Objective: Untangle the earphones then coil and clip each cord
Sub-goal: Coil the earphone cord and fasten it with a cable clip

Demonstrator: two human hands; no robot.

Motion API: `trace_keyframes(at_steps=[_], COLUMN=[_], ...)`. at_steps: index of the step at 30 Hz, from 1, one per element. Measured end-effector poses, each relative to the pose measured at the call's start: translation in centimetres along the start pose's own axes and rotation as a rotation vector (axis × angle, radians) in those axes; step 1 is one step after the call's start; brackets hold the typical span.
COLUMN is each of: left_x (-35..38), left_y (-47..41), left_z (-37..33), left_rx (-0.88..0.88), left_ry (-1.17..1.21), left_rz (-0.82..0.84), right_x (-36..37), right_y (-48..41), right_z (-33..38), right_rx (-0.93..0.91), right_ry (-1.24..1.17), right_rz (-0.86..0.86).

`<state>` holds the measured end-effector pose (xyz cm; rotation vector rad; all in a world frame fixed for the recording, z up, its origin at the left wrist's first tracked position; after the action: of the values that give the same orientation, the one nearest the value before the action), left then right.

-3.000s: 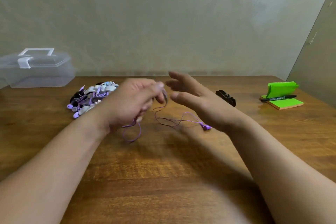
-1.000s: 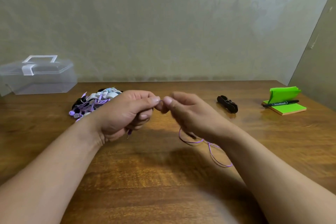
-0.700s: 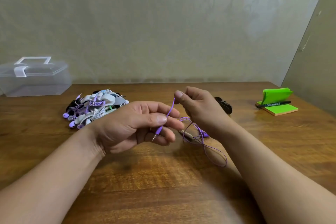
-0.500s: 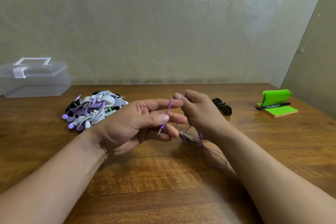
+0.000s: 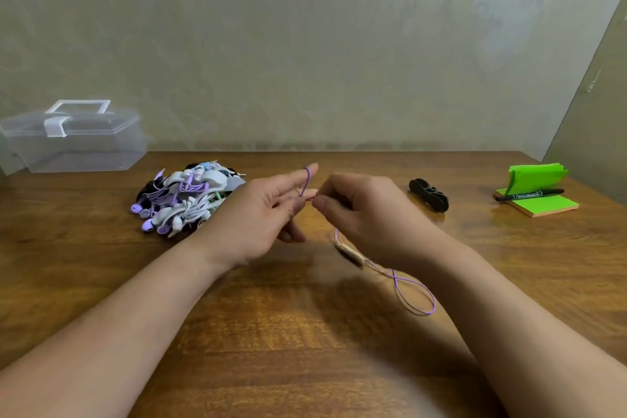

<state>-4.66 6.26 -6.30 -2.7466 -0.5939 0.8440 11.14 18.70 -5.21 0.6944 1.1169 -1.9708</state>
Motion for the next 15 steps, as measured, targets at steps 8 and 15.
trace_keyframes(at_steps=[8, 15], left_x=[0.9, 0.9], left_y=[1.6, 0.8], left_z=[-2.5, -2.9], left_rx=[-0.129, -0.024], left_ry=[0.074, 0.479], left_rz=[0.501, 0.177], right_x=[-3.0, 0.3], right_y=[-0.6, -0.4], right_z=[-1.5, -2.2], right_rx=[0.105, 0.227], right_ry=[-0.753, -0.778], right_rz=[-0.007, 0.091])
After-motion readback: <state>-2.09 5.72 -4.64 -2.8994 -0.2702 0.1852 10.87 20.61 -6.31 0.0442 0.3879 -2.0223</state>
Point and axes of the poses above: each hand's wrist, its own y-axis away from the middle knuckle, its own x-axis out of the palm, z = x × y, the point moved 1 cm from there along -y, towards the middle knuckle, and after that the axes turned 3 degrees about z, right-handed, at the moved point
